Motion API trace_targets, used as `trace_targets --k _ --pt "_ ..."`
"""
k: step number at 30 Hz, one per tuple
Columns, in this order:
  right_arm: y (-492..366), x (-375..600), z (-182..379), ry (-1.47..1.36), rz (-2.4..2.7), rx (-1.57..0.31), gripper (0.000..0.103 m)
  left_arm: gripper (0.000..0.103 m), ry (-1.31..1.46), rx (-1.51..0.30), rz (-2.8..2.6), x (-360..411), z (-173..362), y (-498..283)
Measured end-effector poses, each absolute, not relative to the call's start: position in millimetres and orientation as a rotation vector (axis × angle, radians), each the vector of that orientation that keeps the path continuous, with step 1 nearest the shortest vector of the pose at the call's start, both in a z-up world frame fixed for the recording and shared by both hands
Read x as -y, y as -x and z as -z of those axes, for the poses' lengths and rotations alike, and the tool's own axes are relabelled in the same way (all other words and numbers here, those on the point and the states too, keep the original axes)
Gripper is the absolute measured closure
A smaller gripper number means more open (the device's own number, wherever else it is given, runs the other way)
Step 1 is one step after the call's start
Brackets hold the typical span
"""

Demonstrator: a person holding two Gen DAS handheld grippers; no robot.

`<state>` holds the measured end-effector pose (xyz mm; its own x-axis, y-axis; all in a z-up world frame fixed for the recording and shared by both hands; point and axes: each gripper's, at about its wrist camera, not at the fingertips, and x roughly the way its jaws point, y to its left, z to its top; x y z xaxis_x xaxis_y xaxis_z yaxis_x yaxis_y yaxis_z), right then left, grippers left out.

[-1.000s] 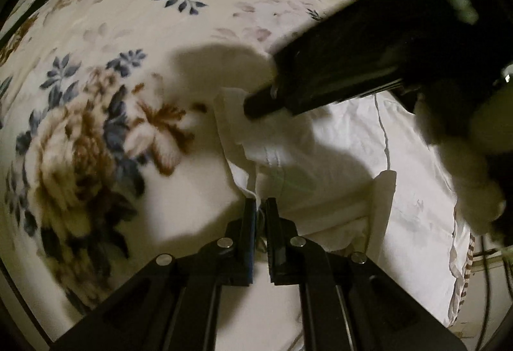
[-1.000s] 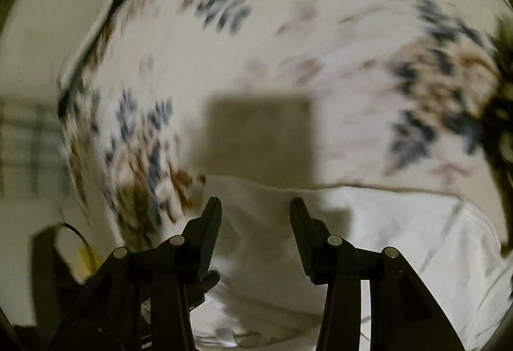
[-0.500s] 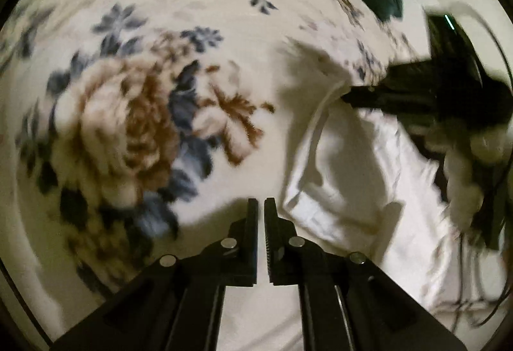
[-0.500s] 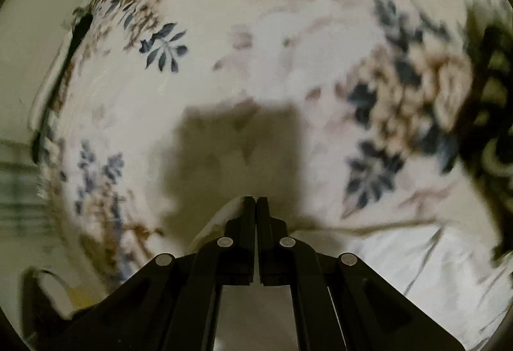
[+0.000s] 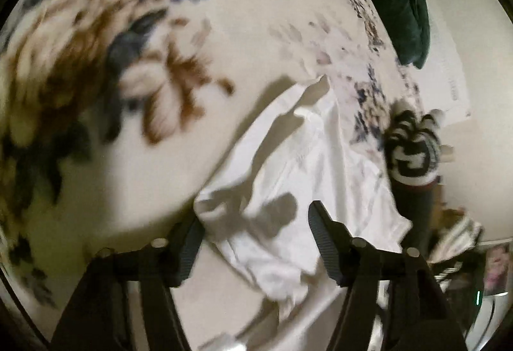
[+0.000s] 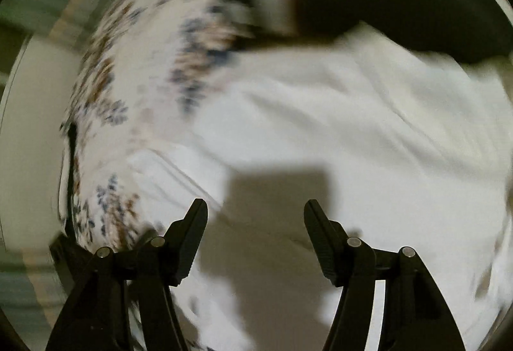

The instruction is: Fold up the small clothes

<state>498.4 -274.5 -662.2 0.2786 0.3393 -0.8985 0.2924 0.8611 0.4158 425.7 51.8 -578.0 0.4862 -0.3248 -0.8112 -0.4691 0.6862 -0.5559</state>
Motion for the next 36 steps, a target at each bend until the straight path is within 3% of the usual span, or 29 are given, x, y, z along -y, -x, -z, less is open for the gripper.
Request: trace_targets --k 2,8,11,14,16,19,20,24,25,32,36 --pt "-472.5 292.9 674.8 -0.631 0.023 -1.310 0.038 0.097 0.764 -1.110 -0.107 -43.6 575.3 -437.3" --pt "-412.0 345.8 694.0 -0.752 0.170 -1.276 0.038 0.098 0.576 -0.964 -0.051 -11.7 523.8 -449.3" --pt "-394.9 368.7 697.2 -0.776 0.205 -1.259 0.038 0.098 0.404 -0.883 0.072 42.6 479.4 -443.5" --pt "-380.9 389.6 695.9 -0.791 0.233 -1.240 0.038 0.098 0.258 -0.888 0.240 113.5 463.3 -424.2" --pt "-373.6 403.4 694.1 -0.784 0.252 -1.239 0.038 0.097 0.172 -0.982 0.360 167.0 481.7 -414.4" --pt "-366.9 420.9 692.6 -0.793 0.258 -1.259 0.038 0.093 0.103 -1.119 0.403 198.9 512.2 -402.8" --pt "-367.4 422.8 690.1 -0.792 0.255 -1.258 0.038 0.087 0.081 -1.156 0.392 202.0 519.7 -396.7" --pt "-371.0 437.0 670.8 -0.730 0.221 -1.234 0.038 0.035 0.142 -1.159 0.337 175.4 513.5 -377.4" --pt "-372.9 438.5 667.7 -0.726 0.206 -1.228 0.038 0.031 0.163 -1.151 0.314 165.6 512.1 -374.1" --pt "-442.3 421.3 661.4 -0.744 -0.016 -1.225 0.038 0.030 0.188 -1.120 0.133 126.9 520.7 -404.4" --pt "-493.8 394.2 693.2 -0.647 -0.019 -1.384 0.038 0.030 0.115 -1.137 0.055 120.4 541.7 -434.5"
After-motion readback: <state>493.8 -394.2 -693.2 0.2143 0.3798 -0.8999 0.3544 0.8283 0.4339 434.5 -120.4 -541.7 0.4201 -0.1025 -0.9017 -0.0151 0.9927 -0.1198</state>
